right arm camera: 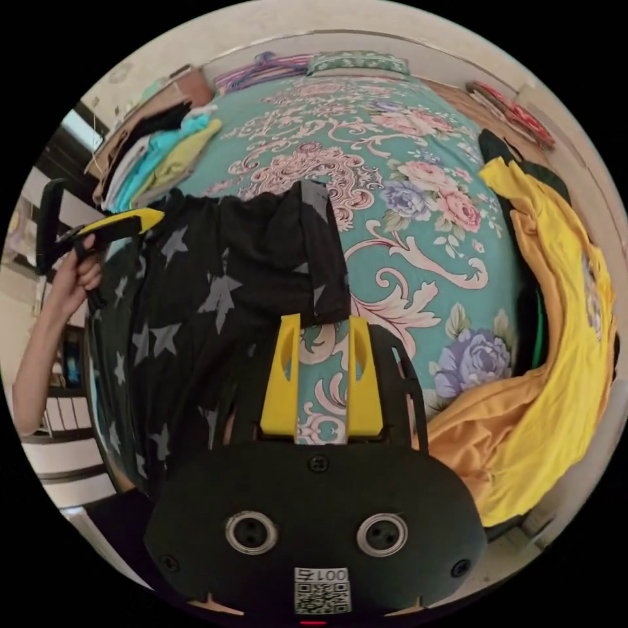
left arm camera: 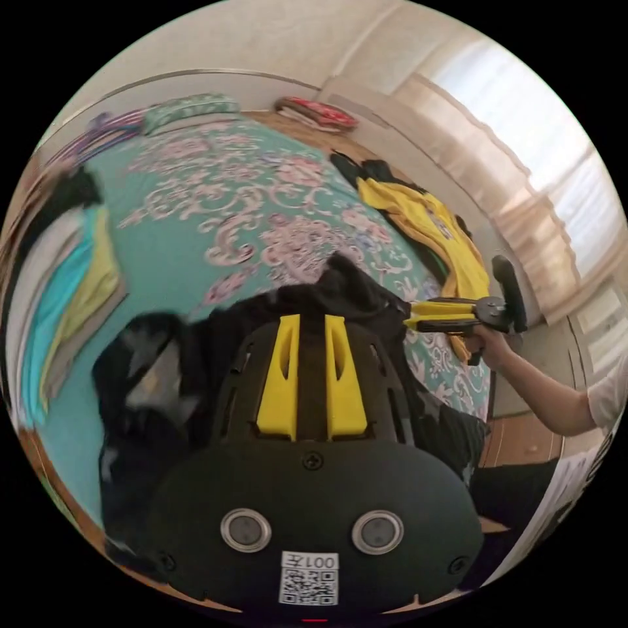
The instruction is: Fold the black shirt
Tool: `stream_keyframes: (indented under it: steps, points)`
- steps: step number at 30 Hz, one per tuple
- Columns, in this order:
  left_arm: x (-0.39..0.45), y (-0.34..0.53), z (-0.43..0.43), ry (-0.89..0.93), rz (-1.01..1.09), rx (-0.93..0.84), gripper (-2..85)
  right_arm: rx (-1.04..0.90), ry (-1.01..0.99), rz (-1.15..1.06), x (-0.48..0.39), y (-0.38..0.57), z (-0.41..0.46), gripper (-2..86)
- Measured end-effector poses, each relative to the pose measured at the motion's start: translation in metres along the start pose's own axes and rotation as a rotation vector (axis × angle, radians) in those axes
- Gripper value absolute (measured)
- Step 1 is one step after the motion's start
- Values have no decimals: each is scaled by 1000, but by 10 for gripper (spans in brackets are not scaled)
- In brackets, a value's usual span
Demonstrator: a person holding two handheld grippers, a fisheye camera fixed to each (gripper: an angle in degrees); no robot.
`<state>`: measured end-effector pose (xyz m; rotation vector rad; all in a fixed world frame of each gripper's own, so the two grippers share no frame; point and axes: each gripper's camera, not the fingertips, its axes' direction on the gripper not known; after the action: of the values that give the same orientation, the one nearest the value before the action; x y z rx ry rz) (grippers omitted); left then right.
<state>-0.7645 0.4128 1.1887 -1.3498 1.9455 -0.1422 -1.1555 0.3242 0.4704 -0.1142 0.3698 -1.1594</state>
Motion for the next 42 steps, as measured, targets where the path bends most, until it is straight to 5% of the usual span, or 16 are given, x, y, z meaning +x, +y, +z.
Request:
stream_keyframes:
  steps: [8,11,22,33,42]
  points:
    - [24,-157,97,316,167,-262,46,142,-192,132,63,47,27,41]
    - [31,-184,110,302,180,-339,7,182,-262,136,88,61,33,21]
    - [22,-240,117,505,175,-359,-9,268,-379,198,158,125,53,6]
    - [28,-257,91,560,263,-347,-9,293,-286,86,159,142,48,9]
    - [7,-200,-8,632,352,-264,-9,311,-298,-305,81,154,23,10]
